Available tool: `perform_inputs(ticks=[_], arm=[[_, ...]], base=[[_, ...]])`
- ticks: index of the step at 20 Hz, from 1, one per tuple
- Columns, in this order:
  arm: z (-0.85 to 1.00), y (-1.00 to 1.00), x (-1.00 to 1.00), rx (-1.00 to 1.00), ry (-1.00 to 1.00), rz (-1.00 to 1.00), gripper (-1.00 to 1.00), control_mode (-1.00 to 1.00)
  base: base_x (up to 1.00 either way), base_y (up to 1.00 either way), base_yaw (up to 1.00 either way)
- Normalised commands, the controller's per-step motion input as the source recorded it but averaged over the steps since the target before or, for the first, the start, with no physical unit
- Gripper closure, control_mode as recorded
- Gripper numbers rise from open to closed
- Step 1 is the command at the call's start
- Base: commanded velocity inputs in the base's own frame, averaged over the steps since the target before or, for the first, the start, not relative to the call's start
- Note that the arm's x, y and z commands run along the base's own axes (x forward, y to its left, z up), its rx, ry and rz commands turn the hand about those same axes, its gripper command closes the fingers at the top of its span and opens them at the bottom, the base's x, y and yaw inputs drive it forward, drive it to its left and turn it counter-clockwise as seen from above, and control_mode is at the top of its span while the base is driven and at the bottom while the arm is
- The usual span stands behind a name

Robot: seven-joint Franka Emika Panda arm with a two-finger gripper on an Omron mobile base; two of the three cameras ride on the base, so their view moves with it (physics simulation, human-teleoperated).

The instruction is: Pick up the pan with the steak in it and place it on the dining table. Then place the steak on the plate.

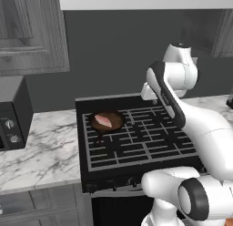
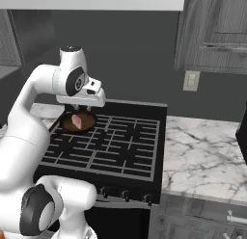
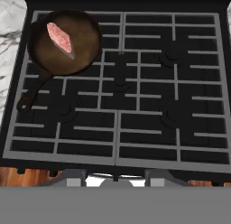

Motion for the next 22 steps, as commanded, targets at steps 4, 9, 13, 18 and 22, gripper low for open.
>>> perform_inputs(ticks=[4, 9, 13, 18, 22], arm=[[-0.02, 0.04, -0.02, 0.0, 0.0, 0.0, -1.0, -1.0], [-0.12, 0.14, -0.26, 0.0, 0.0, 0.0, -1.0, -1.0], [-0.22, 0.19, -0.2, 0.0, 0.0, 0.0, -1.0, -1.0], [-0.21, 0.19, -0.07, 0.0, 0.0, -0.01, -1.0, -1.0], [-0.23, 0.23, 0.08, 0.03, 0.0, -0.03, -1.0, -1.0]], base=[[0.0, 0.0, 0.0], [0.0, 0.0, 0.0], [0.0, 0.0, 0.0], [0.0, 0.0, 0.0], [0.0, 0.0, 0.0]])
